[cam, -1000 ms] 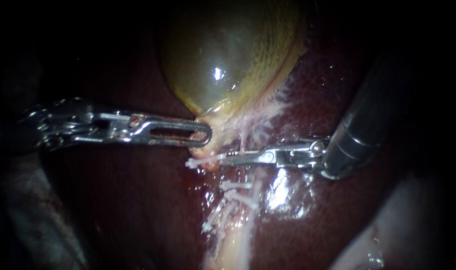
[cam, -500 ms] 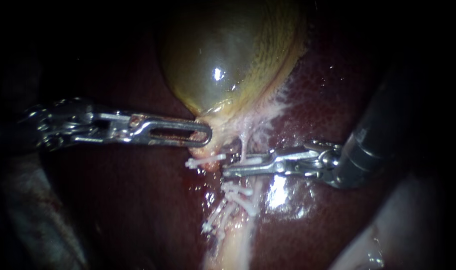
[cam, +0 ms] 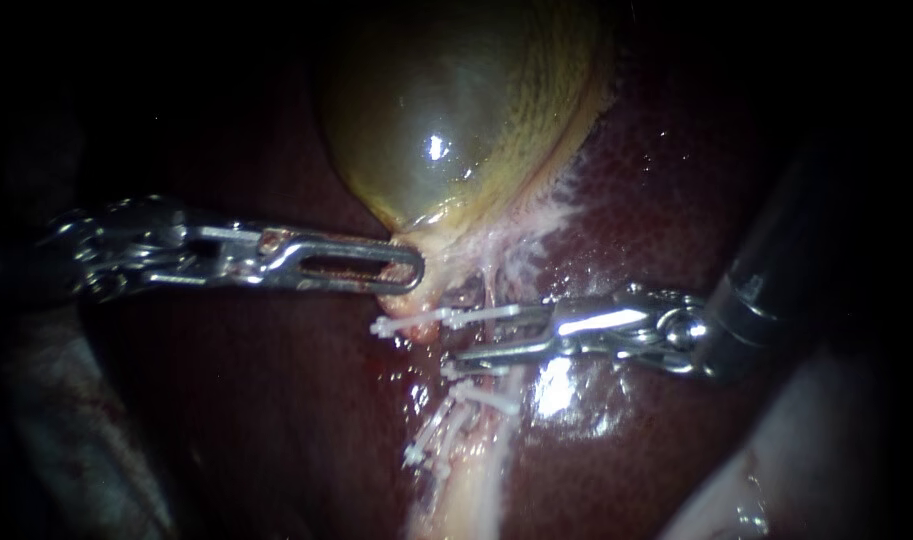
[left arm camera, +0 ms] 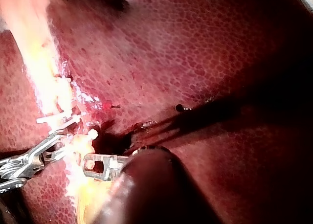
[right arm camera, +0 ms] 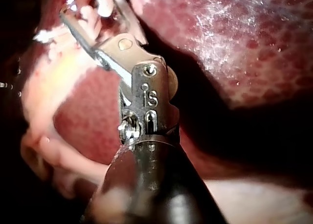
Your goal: Going back third clip right tube
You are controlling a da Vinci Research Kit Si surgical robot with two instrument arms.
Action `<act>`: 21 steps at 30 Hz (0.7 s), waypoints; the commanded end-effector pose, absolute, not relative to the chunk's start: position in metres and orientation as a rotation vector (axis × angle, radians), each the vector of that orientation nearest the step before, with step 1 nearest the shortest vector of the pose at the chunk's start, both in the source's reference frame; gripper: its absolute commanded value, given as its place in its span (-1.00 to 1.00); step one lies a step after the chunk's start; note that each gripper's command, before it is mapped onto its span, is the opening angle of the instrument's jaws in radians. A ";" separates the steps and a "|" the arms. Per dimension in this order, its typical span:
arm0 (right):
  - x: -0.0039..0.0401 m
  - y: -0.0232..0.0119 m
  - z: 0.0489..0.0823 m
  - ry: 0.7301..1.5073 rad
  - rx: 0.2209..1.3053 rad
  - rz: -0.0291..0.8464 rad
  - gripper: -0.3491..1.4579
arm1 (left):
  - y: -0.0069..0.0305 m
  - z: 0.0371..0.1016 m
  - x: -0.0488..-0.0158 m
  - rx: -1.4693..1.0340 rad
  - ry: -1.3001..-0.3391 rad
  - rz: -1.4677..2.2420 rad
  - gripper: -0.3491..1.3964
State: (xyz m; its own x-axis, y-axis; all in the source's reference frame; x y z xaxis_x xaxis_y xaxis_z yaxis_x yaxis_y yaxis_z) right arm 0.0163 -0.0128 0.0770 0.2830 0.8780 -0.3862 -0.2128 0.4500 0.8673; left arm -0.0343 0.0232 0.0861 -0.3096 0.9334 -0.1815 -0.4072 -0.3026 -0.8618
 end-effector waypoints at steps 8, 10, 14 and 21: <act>0.0144 -0.0124 0.0765 1.025 0.771 0.822 -0.03 | 0.0232 0.0862 -0.0343 -0.886 -0.897 1.775 -1.00; 0.0135 -0.0122 0.0763 1.026 0.749 0.814 -0.03 | 0.0232 0.0862 -0.0343 -0.886 -0.897 1.775 -1.00; 0.0116 -0.0118 0.0758 1.030 0.734 0.809 -0.03 | 0.0232 0.0862 -0.0343 -0.886 -0.897 1.775 -1.00; 0.0091 -0.0110 0.0742 1.077 0.685 0.787 -0.02 | 0.0232 0.0862 -0.0344 -0.886 -0.896 1.774 -1.00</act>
State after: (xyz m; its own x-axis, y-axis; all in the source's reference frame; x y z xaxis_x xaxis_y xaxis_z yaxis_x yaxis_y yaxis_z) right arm 0.0089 -0.0110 0.0739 0.2647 0.8191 -0.5089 -0.2140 0.5645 0.7972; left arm -0.0344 0.0232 0.0862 -0.3098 0.9332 -0.1823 -0.4069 -0.3034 -0.8616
